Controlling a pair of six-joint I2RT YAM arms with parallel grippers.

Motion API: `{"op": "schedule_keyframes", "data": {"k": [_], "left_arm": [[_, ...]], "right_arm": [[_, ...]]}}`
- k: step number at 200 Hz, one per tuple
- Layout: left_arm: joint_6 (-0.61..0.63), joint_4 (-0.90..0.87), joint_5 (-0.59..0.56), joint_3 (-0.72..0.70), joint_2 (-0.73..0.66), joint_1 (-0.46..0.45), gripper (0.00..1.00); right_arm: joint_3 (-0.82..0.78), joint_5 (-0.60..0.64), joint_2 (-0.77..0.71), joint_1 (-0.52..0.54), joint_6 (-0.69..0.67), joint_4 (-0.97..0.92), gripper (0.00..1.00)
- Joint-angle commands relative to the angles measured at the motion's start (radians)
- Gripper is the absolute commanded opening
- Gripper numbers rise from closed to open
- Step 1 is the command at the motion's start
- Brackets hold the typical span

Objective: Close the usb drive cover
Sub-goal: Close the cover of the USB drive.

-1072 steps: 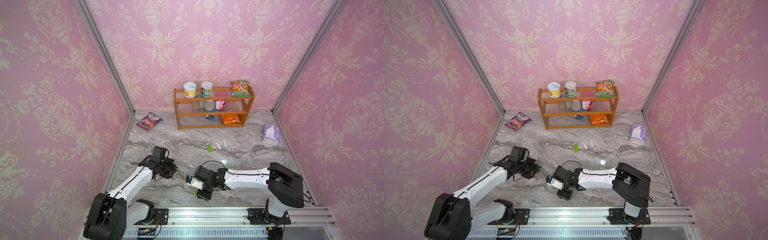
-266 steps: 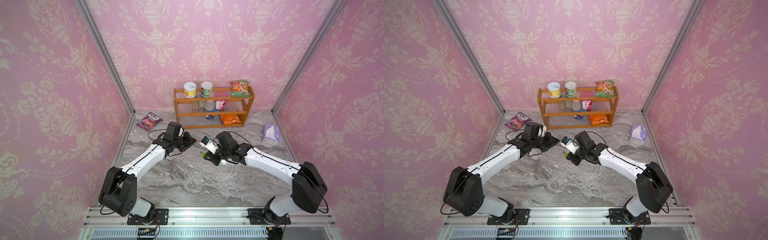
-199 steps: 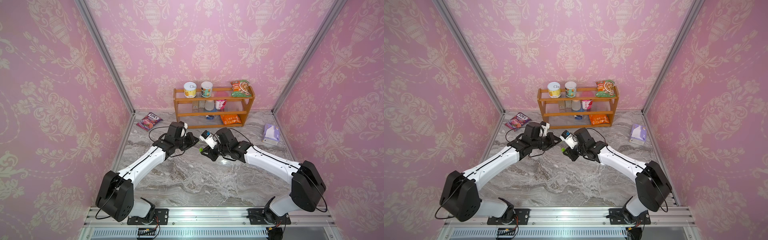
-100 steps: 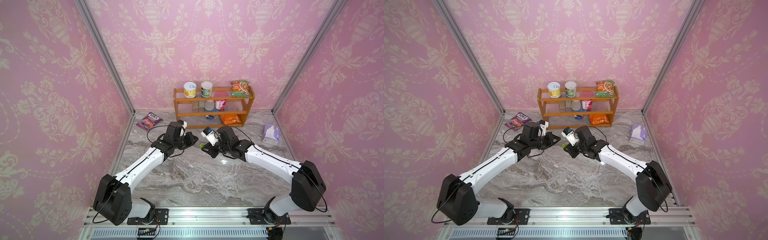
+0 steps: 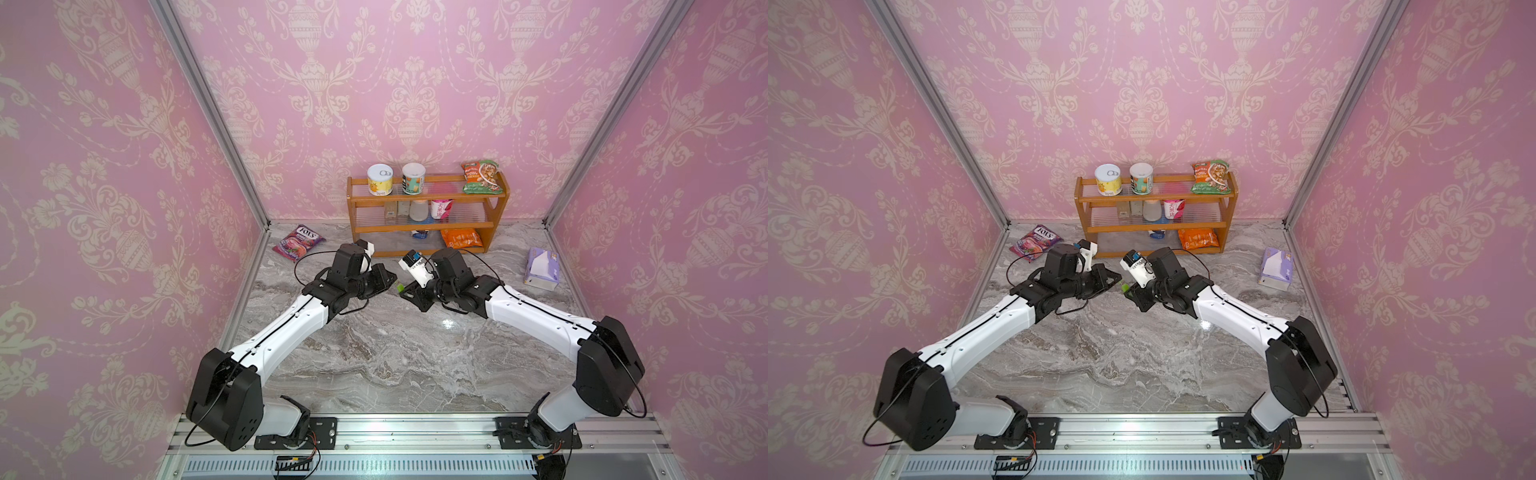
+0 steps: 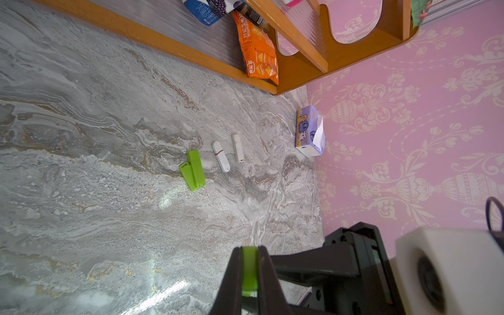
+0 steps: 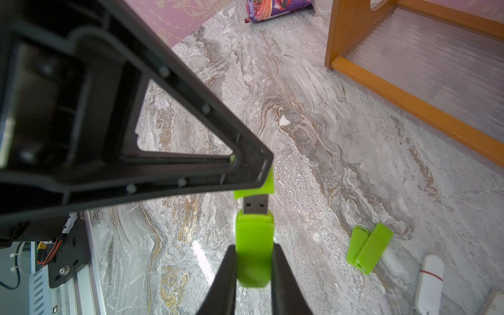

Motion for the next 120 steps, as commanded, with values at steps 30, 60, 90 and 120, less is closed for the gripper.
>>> {"op": "schedule_keyframes", "data": {"k": [30, 60, 90, 120], "left_arm": [[0.05, -0.012, 0.021, -0.002, 0.025, -0.016, 0.0], [0.101, -0.056, 0.042, 0.027, 0.051, -0.035, 0.0], [0.153, -0.093, 0.061, 0.041, 0.067, -0.053, 0.0], [0.211, -0.155, 0.055, 0.075, 0.099, -0.085, 0.0]], "right_arm": [[0.055, -0.038, 0.021, -0.004, 0.019, 0.05, 0.0], [0.072, -0.063, 0.035, -0.005, 0.009, 0.05, 0.0], [0.056, -0.029, 0.019, -0.005, 0.007, 0.075, 0.0], [0.039, 0.012, -0.004, -0.004, 0.005, 0.123, 0.0]]}}
